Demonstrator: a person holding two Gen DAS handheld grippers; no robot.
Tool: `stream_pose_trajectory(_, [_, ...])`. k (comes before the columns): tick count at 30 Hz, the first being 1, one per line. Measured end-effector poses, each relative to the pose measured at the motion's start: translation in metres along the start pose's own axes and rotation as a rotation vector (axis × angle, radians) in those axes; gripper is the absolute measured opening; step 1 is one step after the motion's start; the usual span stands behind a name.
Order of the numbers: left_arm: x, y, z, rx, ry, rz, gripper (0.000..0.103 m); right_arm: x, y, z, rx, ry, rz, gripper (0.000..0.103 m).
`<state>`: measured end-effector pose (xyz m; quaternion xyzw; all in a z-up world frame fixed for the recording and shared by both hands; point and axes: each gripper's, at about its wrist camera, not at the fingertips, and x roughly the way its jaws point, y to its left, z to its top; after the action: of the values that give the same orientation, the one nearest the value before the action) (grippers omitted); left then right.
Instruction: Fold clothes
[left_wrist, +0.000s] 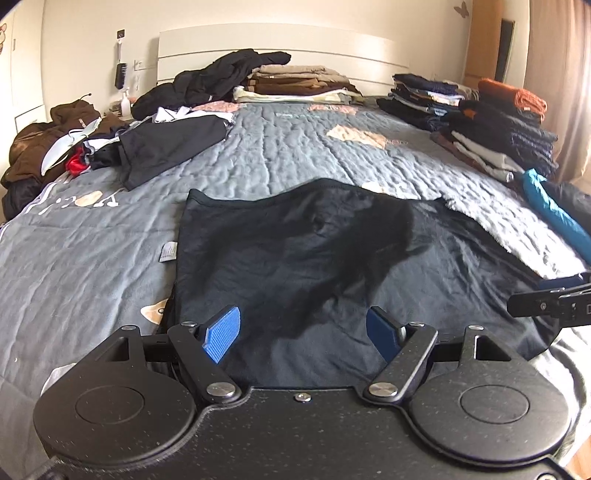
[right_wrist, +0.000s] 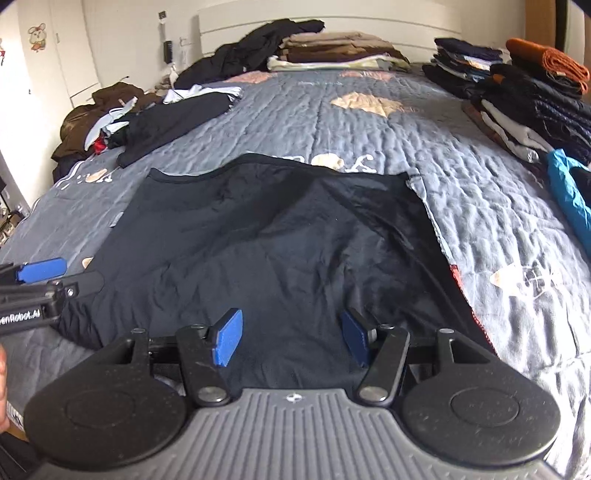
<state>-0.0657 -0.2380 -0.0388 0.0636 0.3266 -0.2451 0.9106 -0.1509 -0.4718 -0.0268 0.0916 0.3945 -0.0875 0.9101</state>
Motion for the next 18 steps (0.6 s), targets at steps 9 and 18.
stream_pose_trajectory(9, [0.027,0.0,-0.01,-0.014,0.116,0.031,0.076,0.018,0.011,-0.001,-0.022,0.028,0.06,0.059])
stream_pose_trajectory(18, [0.03,0.006,-0.024,0.006,0.201,0.076,0.076,0.029,0.019,0.006,-0.028,0.057,0.08,0.059])
